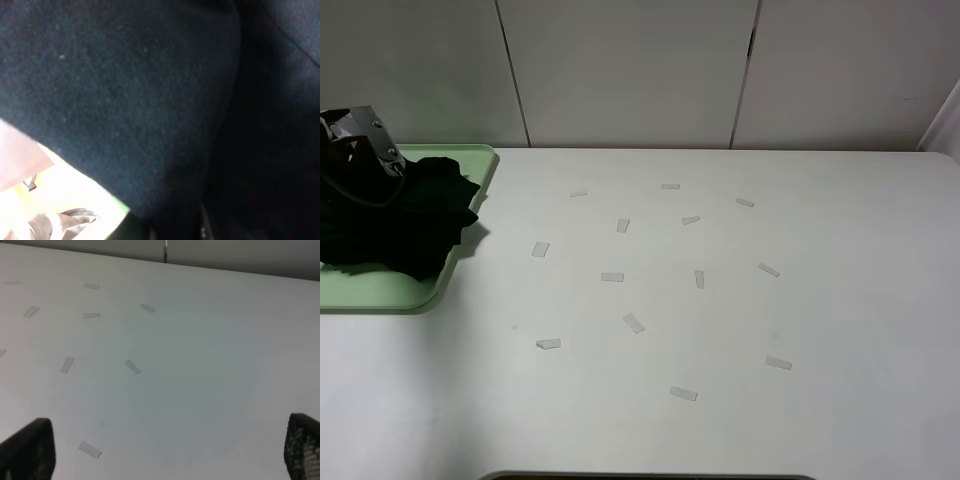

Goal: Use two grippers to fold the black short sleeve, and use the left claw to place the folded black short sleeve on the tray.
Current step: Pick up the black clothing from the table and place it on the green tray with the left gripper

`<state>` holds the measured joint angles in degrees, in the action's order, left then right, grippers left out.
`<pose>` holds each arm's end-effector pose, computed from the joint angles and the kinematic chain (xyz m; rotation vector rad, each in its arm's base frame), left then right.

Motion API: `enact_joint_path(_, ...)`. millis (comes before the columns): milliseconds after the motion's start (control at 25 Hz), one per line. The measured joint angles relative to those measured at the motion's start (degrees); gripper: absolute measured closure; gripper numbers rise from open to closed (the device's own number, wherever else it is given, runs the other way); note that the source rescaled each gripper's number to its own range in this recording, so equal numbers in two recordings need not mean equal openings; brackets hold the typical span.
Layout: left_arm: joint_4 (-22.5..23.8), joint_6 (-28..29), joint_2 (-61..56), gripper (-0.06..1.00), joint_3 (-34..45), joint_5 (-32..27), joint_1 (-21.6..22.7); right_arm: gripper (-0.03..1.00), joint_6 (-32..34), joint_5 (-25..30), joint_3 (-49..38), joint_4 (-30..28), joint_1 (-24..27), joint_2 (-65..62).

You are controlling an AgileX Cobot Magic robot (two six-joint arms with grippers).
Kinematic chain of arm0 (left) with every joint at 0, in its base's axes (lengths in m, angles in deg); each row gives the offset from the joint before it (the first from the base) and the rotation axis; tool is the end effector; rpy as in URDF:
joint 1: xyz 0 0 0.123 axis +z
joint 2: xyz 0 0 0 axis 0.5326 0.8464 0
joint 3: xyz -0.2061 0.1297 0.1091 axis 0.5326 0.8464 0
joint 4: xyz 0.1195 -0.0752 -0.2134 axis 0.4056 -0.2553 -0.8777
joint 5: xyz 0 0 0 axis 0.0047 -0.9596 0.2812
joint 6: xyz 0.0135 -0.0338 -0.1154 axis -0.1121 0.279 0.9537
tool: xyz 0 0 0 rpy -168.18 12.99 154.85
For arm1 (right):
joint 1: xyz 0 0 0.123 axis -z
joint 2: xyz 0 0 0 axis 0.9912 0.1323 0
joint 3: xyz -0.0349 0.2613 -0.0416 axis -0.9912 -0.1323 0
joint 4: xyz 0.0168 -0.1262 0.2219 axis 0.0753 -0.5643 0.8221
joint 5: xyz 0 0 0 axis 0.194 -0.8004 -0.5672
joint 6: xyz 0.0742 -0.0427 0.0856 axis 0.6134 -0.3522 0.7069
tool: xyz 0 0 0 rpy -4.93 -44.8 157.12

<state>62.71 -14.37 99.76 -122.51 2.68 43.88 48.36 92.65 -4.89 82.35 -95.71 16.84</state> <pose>0.4238 0.1020 0.1077 1.1899 2.3310 0.6955 0.0458 0.0058 0.2678 -0.2312 1.9903 0.0930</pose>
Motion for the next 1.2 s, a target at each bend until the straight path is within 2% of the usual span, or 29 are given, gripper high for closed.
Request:
enact_joint_path(440, 2.39, 0.00, 0.00, 0.88, 0.00, 1.95, 2.47, -0.03, 0.00, 0.00, 0.00, 0.00, 0.00, 0.00)
enact_joint_path(840, 2.45, 0.00, 0.00, 0.86, 0.00, 3.13, 2.75, -0.03, 0.00, 0.00, 0.00, 0.00, 0.00, 0.00)
enact_joint_path(880, 2.46, 0.00, 0.00, 0.83, 0.00, 3.15, 2.75, -0.03, 0.00, 0.00, 0.00, 0.00, 0.00, 0.00)
enact_joint_path(920, 2.60, 0.00, 0.00, 0.75, 0.00, 3.38, 2.79, -0.03, 0.00, 0.00, 0.00, 0.00, 0.00, 0.00)
enact_joint_path(1080, 2.66, 0.10, 0.00, 0.20, 0.00, 5.38, 2.86, -0.03, 0.00, 0.00, 0.00, 0.00, 0.00, 0.00)
enact_joint_path(1120, 2.71, 0.23, 0.00, 0.10, 0.00, 6.58, 2.86, -0.03, 0.00, 0.00, 0.00, 0.00, 0.00, 0.00)
enact_joint_path(1200, 2.78, 0.29, 0.00, 0.01, 0.00, 8.81, 2.86, -0.03, 0.00, 0.00, 0.00, 0.00, 0.00, 0.00)
